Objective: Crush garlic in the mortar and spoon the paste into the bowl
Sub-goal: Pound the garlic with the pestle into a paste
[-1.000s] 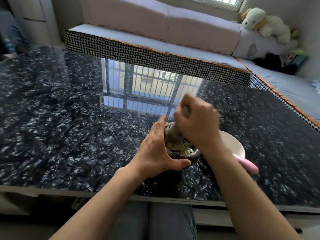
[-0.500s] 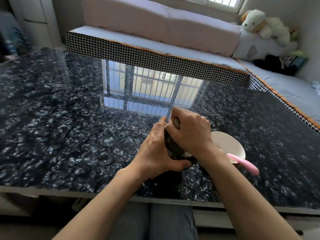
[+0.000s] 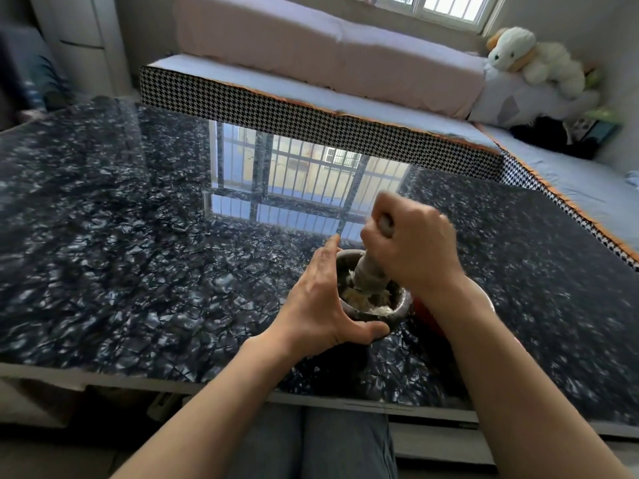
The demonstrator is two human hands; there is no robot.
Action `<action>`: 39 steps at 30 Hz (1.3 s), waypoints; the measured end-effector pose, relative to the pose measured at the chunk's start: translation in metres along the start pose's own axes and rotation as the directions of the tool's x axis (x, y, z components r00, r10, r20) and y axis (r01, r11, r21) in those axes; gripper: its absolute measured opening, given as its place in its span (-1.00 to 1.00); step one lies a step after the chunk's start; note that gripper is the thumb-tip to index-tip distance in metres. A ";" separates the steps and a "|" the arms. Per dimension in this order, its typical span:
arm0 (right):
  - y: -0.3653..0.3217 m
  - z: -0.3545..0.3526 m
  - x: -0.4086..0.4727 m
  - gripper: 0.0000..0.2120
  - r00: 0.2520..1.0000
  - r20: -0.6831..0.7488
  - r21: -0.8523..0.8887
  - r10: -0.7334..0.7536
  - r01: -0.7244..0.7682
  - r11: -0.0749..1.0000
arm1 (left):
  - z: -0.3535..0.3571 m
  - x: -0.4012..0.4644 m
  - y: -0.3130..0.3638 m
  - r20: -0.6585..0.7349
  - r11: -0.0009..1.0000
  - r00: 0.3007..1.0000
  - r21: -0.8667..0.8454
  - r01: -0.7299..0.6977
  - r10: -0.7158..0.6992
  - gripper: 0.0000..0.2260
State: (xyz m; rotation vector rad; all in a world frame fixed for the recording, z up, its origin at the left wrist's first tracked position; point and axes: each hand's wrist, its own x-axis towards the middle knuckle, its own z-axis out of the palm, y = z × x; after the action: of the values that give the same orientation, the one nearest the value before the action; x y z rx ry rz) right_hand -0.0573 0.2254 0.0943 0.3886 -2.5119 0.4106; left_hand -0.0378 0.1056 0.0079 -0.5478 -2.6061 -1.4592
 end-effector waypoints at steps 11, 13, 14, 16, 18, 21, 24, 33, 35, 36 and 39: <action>0.000 0.002 -0.006 -0.86 1.000 -0.017 0.018 -0.009 0.010 1.000 | 0.000 0.000 -0.001 -0.004 1.000 1.000 -0.015 -0.012 0.012 0.14; -0.001 0.000 -0.004 -0.85 0.995 -0.094 0.056 0.023 -0.018 0.998 | 0.000 0.000 -0.001 -0.001 1.000 1.000 -0.014 -0.008 0.008 0.14; -0.003 0.004 -0.007 -0.86 0.996 -0.084 0.044 0.016 -0.013 0.999 | 0.000 0.000 -0.001 0.000 1.000 1.000 -0.016 -0.008 0.008 0.14; -0.007 0.020 -0.015 -0.87 1.000 0.007 0.003 -0.011 0.011 1.000 | 0.000 0.000 0.000 0.010 1.000 1.000 -0.011 -0.011 0.011 0.14; -0.005 0.027 -0.017 -0.86 0.995 0.098 -0.025 -0.032 0.035 0.999 | 0.000 0.000 0.001 0.004 1.000 1.000 -0.006 -0.008 0.008 0.14; 0.002 0.011 -0.011 -0.86 0.999 0.024 -0.016 -0.024 0.024 1.000 | 0.000 0.000 0.002 -0.001 1.000 1.000 -0.012 -0.019 0.019 0.13; 0.000 0.007 -0.008 -0.84 0.994 -0.100 0.066 0.034 -0.028 0.997 | -0.001 0.000 0.000 0.001 1.000 1.000 -0.019 -0.020 0.020 0.14; -0.001 0.003 -0.003 -0.83 0.998 -0.054 0.058 0.021 -0.018 0.998 | 0.000 0.000 0.000 0.002 1.000 1.000 -0.011 0.008 -0.008 0.14; -0.003 0.005 -0.003 -0.81 0.992 -0.116 0.100 0.040 -0.028 0.995 | 0.000 0.000 -0.001 0.001 1.000 1.000 -0.014 0.004 -0.004 0.14; -0.007 0.011 -0.006 -0.80 0.996 -0.086 0.061 0.028 -0.023 0.998 | 0.000 0.000 -0.001 0.003 1.000 1.000 -0.017 0.001 -0.001 0.14; -0.010 0.027 -0.017 -0.79 0.996 0.087 -0.011 0.015 -0.015 1.000 | 0.000 0.000 -0.001 0.006 1.000 1.000 -0.019 -0.005 0.005 0.13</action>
State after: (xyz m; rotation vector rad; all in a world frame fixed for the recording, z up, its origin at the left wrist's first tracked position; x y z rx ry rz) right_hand -0.0530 0.2090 0.0648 0.3920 -2.6021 0.3948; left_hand -0.0382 0.1054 0.0073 -0.5612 -2.5958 -1.4847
